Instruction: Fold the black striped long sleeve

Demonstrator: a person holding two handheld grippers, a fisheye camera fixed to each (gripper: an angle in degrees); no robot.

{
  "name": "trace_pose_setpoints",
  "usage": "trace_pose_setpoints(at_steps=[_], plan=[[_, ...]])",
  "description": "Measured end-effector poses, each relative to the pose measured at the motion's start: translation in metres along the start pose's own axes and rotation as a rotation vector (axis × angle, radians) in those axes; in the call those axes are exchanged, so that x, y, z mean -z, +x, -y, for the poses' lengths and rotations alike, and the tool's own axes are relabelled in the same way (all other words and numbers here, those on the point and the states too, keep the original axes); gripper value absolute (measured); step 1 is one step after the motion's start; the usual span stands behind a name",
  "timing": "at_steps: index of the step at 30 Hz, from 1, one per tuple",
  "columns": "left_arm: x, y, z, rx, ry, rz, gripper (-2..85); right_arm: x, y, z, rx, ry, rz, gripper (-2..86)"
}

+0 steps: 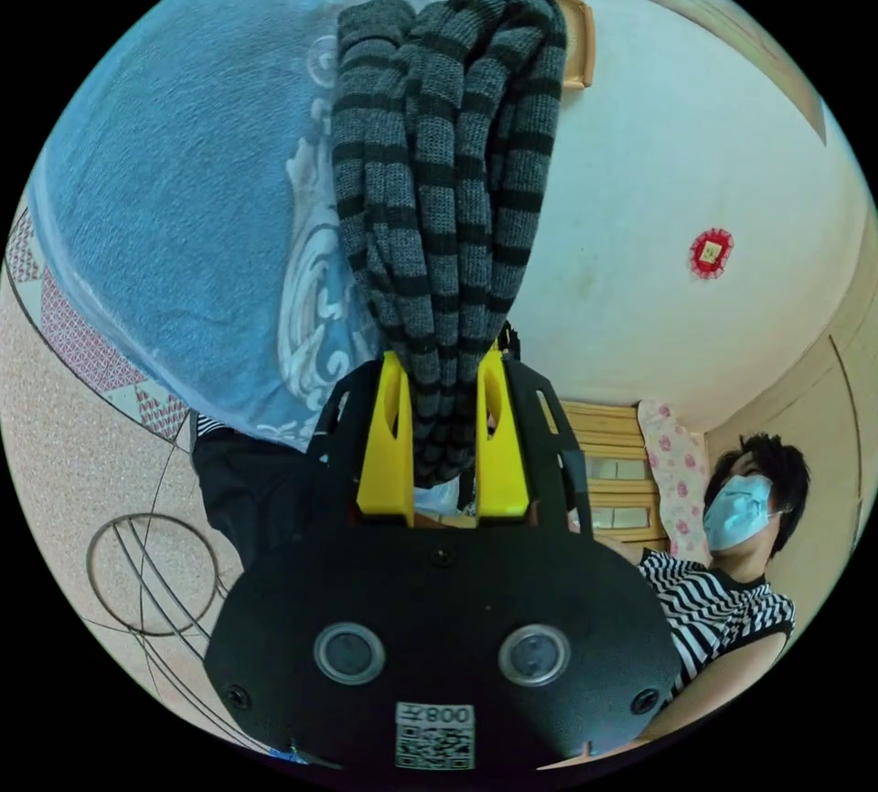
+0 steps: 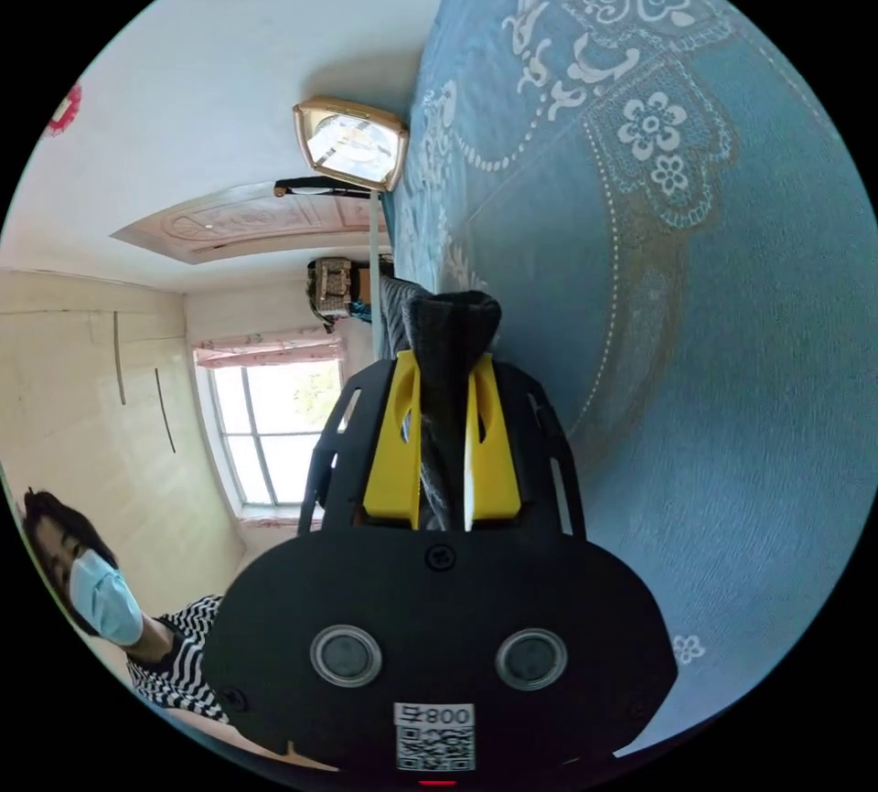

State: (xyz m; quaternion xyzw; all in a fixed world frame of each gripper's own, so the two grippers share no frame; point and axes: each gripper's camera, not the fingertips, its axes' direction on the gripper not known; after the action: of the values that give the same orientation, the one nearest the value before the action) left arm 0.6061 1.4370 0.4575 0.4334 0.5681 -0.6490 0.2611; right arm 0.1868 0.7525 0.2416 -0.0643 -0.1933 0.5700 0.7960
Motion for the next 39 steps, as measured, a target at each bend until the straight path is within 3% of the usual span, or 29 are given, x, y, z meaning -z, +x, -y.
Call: trace_pose_setpoints(at_steps=[10,14,21,27,31,33,37,39], plan=[[-0.094,-0.052,0.016,-0.096,-0.253,-0.035,11.2,0.090,0.135,-0.126,-0.010,0.195,0.128,7.7],[-0.181,-0.076,0.027,-0.143,-0.395,-0.051,11.2,0.148,0.182,-0.155,-0.003,0.301,0.113,7.6],[-0.363,-0.073,0.063,-0.304,-0.560,-0.182,11.3,0.269,0.190,-0.169,0.165,0.467,-0.017,6.8],[-0.532,-0.064,0.078,-0.431,-0.697,-0.296,11.3,0.395,0.215,-0.233,0.275,0.722,-0.122,6.6],[-0.625,-0.089,0.068,-0.487,-0.816,-0.270,11.3,0.449,0.306,-0.312,0.195,0.891,-0.154,7.4],[-0.681,-0.130,0.060,-0.510,-0.890,-0.162,11.3,0.455,0.367,-0.346,0.096,0.941,-0.169,7.5],[-0.749,-0.216,0.049,-0.448,-1.047,0.060,11.2,0.432,0.539,-0.419,-0.240,0.988,-0.071,7.5],[-0.764,-0.252,0.049,-0.486,-1.063,0.118,11.2,0.418,0.585,-0.448,-0.217,1.073,0.059,7.6]])
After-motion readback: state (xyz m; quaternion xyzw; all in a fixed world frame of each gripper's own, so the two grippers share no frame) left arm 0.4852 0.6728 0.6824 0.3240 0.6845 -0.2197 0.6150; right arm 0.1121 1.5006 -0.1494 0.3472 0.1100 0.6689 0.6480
